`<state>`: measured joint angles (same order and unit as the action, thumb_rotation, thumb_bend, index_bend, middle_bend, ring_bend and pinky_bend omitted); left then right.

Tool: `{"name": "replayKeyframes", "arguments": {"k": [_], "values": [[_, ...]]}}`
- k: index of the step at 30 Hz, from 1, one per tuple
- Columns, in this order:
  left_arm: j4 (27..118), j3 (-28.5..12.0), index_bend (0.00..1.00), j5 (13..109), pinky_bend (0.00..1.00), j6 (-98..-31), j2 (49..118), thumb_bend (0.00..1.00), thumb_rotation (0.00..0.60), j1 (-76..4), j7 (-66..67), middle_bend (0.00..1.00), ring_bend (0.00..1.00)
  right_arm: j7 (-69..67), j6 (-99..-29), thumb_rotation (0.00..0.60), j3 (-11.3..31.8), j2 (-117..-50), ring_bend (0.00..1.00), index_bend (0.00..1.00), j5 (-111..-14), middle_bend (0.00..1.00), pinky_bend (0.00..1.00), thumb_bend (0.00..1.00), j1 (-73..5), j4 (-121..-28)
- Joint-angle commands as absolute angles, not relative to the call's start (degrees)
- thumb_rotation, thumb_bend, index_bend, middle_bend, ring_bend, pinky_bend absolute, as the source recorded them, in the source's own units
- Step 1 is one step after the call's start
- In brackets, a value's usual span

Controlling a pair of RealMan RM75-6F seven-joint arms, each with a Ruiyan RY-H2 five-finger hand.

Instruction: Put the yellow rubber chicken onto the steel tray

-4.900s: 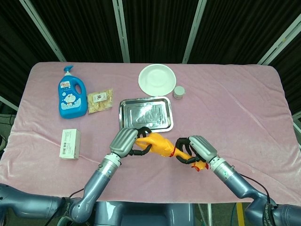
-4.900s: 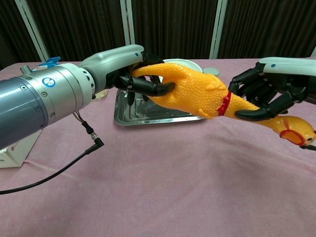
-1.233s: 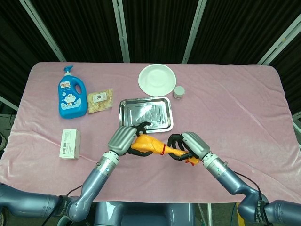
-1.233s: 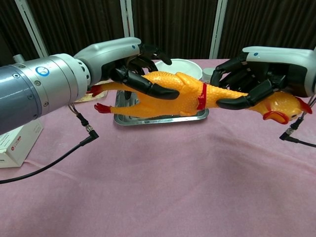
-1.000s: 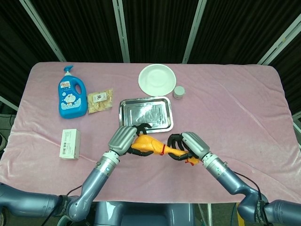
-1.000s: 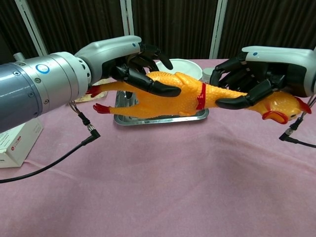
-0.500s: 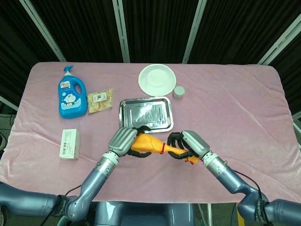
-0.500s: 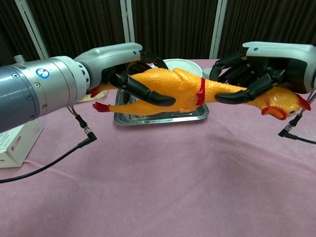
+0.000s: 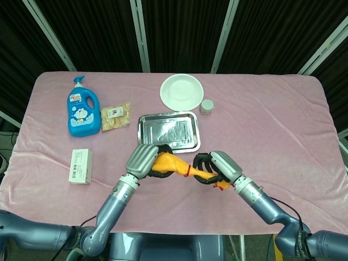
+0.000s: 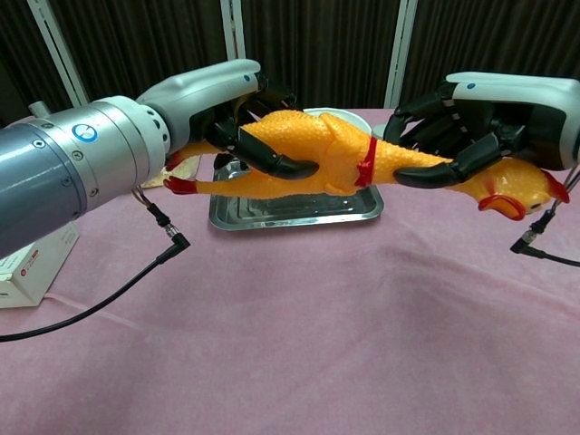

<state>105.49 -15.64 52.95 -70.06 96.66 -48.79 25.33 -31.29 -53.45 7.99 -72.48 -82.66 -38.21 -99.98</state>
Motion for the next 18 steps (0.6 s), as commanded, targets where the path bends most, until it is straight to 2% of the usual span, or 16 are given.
{"name": "replayKeyframes", "arguments": {"k": [1,2,4,7,10,13,16,18], "values": [[104.65,-15.33,0.74,54.21,0.82,-70.7,97.29,0.6,0.6,-48.41,24.91,0.87,0.74,-31.45,-53.47,0.6,8.0,-72.47,0.76,0.95,-82.54,0.73,0.87,0.5,-38.17,-99.84],[104.52,-15.31,0.71,54.34,0.82,-70.74,97.36,0.56,0.6,-48.34,24.85,0.86,0.74,-31.44,-53.44,0.6,7.98,-72.46,0.76,0.95,-82.53,0.73,0.87,0.5,-38.17,-99.8],[104.34,-15.25,0.58,54.48,0.78,-70.64,97.39,0.4,0.6,-48.2,24.71,0.76,0.67,-31.42,-53.41,0.6,7.98,-72.41,0.76,0.95,-82.47,0.73,0.87,0.5,-38.17,-99.72],[105.2,-14.86,0.24,53.4,0.64,-68.95,96.28,0.13,0.6,-48.04,24.67,0.5,0.44,-31.18,-53.45,0.6,8.0,-72.33,0.76,0.95,-82.25,0.73,0.87,0.5,-38.1,-99.45],[106.53,-14.64,0.04,52.06,0.53,-67.19,94.48,0.03,0.6,-48.22,25.48,0.29,0.24,-30.94,-53.39,0.6,8.0,-72.29,0.76,0.95,-81.94,0.73,0.87,0.5,-38.06,-99.16],[107.53,-14.7,0.0,51.9,0.42,-66.84,93.47,0.01,0.6,-48.09,25.53,0.14,0.1,-30.94,-53.35,0.6,7.92,-72.14,0.76,0.95,-81.73,0.73,0.87,0.5,-37.91,-98.86],[108.11,-14.61,0.0,52.41,0.32,-66.92,92.75,0.0,0.6,-47.84,25.39,0.05,0.01,-31.01,-53.44,0.6,7.85,-71.93,0.76,0.95,-81.54,0.73,0.87,0.5,-37.69,-98.68],[108.38,-14.45,0.0,52.65,0.3,-67.02,92.37,0.0,0.6,-47.67,25.46,0.03,0.0,-31.05,-53.59,0.6,7.79,-71.78,0.76,0.95,-81.5,0.73,0.87,0.5,-37.51,-98.59]]}}
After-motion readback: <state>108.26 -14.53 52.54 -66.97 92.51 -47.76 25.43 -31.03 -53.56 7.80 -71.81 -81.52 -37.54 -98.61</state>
